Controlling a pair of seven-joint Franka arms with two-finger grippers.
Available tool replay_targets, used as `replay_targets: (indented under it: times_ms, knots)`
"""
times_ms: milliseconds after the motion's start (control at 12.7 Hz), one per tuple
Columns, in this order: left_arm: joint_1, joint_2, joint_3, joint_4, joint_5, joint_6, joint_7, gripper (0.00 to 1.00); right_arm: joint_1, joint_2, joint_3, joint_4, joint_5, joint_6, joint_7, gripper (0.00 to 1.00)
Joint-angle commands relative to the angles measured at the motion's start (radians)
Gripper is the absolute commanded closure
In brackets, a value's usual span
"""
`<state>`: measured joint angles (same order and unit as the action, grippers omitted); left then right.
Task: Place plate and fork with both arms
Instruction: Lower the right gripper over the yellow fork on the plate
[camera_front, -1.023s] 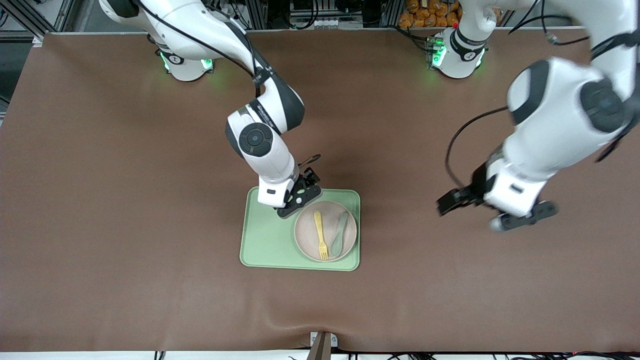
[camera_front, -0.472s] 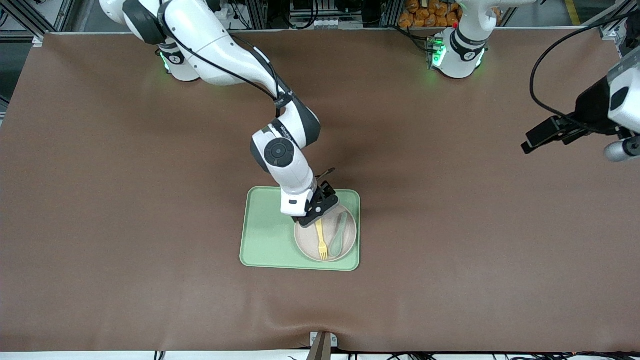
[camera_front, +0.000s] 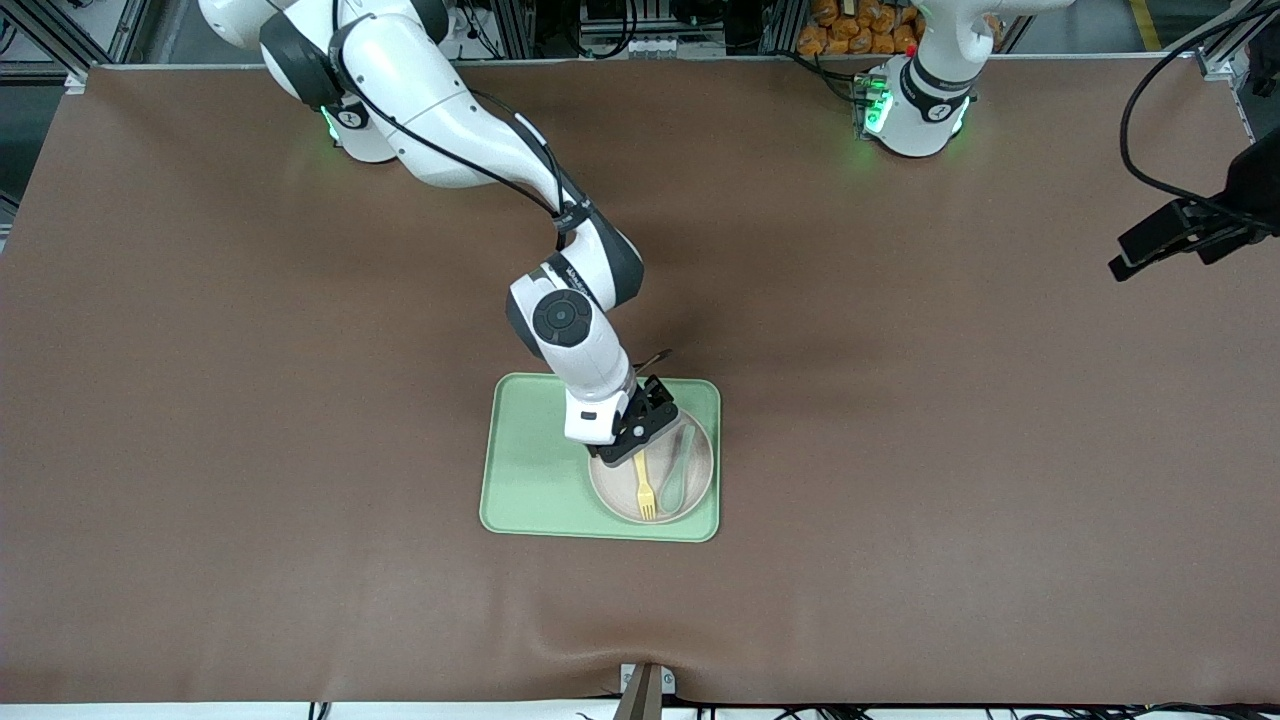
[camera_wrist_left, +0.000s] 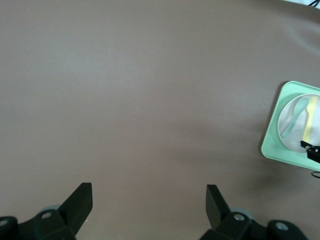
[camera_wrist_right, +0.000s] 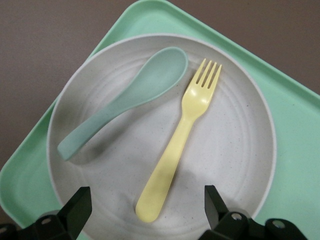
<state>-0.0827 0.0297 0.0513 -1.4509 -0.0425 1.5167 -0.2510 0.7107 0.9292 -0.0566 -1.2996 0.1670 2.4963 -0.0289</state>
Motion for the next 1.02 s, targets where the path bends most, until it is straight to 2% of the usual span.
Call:
replay_targets:
  times_ms: [0,944]
  knots:
    - [-0.039,-0.024,0.028,-0.023,0.016,-0.009,0.007,0.0,0.001,0.037,0.0,0.04,-0.007,0.016,-0.006,0.0]
    - [-0.039,-0.024,-0.004,-0.019,0.007,0.0,0.006,0.0,0.004,0.071,-0.002,0.04,-0.009,0.062,-0.008,0.0]
